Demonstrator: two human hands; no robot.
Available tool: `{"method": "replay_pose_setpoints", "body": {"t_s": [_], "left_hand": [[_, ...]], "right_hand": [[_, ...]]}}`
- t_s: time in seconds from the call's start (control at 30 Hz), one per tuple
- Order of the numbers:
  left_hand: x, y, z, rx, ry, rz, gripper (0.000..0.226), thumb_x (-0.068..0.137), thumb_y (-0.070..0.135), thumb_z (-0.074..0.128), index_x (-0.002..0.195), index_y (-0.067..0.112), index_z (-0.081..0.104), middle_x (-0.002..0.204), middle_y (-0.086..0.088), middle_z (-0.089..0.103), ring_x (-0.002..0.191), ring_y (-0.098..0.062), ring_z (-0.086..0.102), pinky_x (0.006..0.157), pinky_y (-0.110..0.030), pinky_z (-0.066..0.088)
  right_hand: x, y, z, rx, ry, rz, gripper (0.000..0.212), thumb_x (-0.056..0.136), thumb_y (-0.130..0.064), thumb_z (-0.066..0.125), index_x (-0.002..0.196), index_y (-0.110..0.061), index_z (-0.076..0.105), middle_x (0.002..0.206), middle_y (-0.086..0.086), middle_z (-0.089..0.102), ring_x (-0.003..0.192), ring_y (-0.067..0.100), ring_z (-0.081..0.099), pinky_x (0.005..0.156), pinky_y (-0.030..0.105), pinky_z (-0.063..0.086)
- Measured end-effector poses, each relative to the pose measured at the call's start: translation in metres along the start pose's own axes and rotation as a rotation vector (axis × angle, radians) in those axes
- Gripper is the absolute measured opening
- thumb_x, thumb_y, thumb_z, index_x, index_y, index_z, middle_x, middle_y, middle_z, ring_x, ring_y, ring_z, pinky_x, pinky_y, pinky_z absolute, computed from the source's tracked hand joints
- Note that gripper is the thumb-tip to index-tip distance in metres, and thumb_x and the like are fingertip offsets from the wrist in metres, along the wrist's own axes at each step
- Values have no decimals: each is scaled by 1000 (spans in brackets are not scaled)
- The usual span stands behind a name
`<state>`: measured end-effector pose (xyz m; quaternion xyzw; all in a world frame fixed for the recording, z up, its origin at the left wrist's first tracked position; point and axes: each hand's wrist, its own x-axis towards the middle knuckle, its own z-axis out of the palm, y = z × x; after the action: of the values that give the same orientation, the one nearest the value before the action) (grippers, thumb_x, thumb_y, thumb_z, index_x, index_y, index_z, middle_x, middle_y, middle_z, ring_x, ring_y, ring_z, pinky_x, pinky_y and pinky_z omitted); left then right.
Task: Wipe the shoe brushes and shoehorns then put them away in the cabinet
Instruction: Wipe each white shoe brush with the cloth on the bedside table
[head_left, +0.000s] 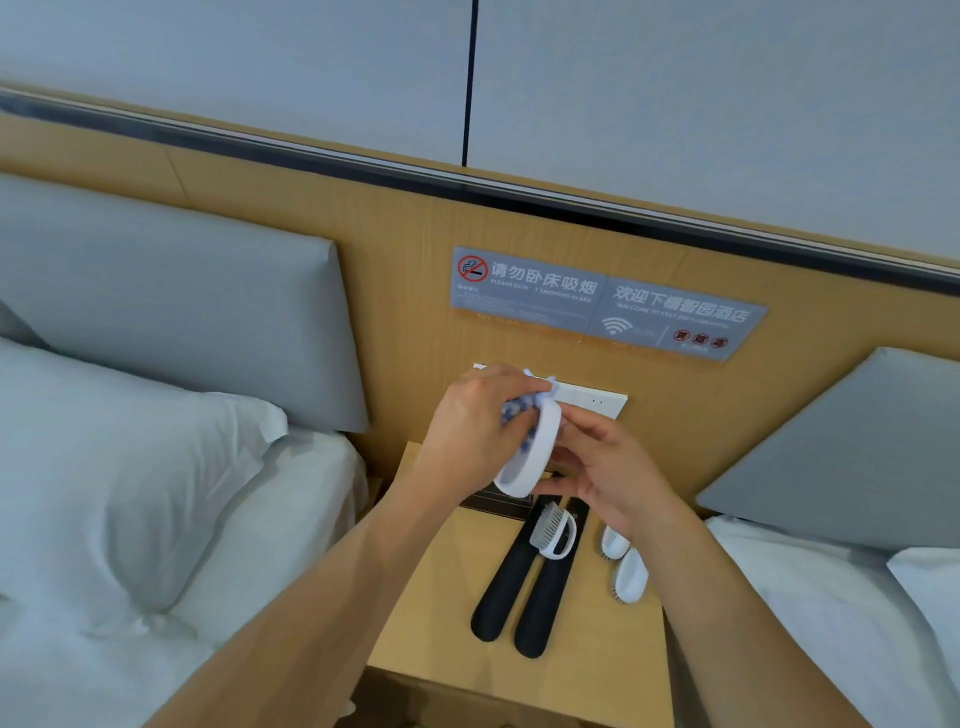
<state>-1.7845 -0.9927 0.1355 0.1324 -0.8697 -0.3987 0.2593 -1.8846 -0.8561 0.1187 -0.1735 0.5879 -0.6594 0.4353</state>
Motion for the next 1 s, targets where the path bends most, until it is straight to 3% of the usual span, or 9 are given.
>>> {"method": "replay_pose_setpoints", "body": {"t_s": [0.13, 0.3, 0.4, 0.5, 0.63, 0.77, 0.9, 1.0], "left_hand": [[-6, 1, -3, -20, -9, 32, 32, 88, 10, 68, 119, 18, 70, 117, 1, 67, 107, -12, 60, 92, -24, 48], [-13, -2, -10, 77, -38, 112, 39, 89, 2, 64, 127, 13, 65, 124, -3, 64, 110, -13, 58, 94, -24, 48], [-26, -5, -11, 133, -35, 191, 30, 91, 3, 63, 120, 11, 69, 124, -5, 63, 110, -13, 59, 88, -23, 52], [-35, -9, -11, 156, -60, 231, 24, 92, 5, 64, 113, 14, 73, 124, -4, 61, 108, -12, 60, 82, -20, 53], [-29, -10, -8, 132, -44, 165, 25, 88, 6, 68, 109, 17, 74, 116, 0, 61, 104, -10, 59, 82, -19, 53], [-7, -3, -6, 11, 54, 70, 25, 83, 8, 74, 106, 15, 74, 107, 1, 63, 96, -9, 61, 84, -25, 51], [-2, -1, -6, -26, -46, 124, 27, 83, 10, 74, 108, 20, 73, 111, 5, 55, 99, -2, 56, 82, -13, 46], [-11, -9, -10, 1, -118, 134, 21, 86, 9, 72, 104, 18, 76, 117, 4, 53, 108, -5, 55, 86, -14, 45]], "right_hand": [[-3, -6, 0, -4, -10, -6, 31, 89, -29, 62, 114, -15, 74, 115, 21, 71, 105, 38, 70, 74, 49, 60], [-3, -3, -2, 111, 1, 31, 32, 88, -24, 64, 116, -11, 73, 119, 21, 70, 108, 39, 69, 73, 51, 60], [0, -4, -10, 212, 82, 62, 26, 94, -15, 60, 117, -8, 70, 120, 24, 69, 105, 41, 70, 67, 50, 61], [1, -5, -15, 175, 104, 89, 29, 100, -7, 55, 124, -17, 67, 122, 19, 69, 107, 41, 69, 68, 51, 60], [-2, -4, -11, 94, 42, 103, 26, 100, -10, 55, 119, -15, 71, 122, 19, 68, 106, 38, 70, 69, 52, 60], [-4, -10, -3, 63, -32, 69, 27, 88, -18, 64, 112, -14, 75, 119, 18, 71, 107, 38, 70, 73, 52, 60], [0, -19, -11, 110, 35, 59, 21, 96, -6, 59, 108, -13, 75, 111, 21, 73, 98, 39, 72, 68, 49, 61], [-1, -20, -17, 126, 73, 98, 21, 98, -3, 57, 111, -11, 71, 109, 21, 73, 97, 39, 73, 66, 49, 61]]}}
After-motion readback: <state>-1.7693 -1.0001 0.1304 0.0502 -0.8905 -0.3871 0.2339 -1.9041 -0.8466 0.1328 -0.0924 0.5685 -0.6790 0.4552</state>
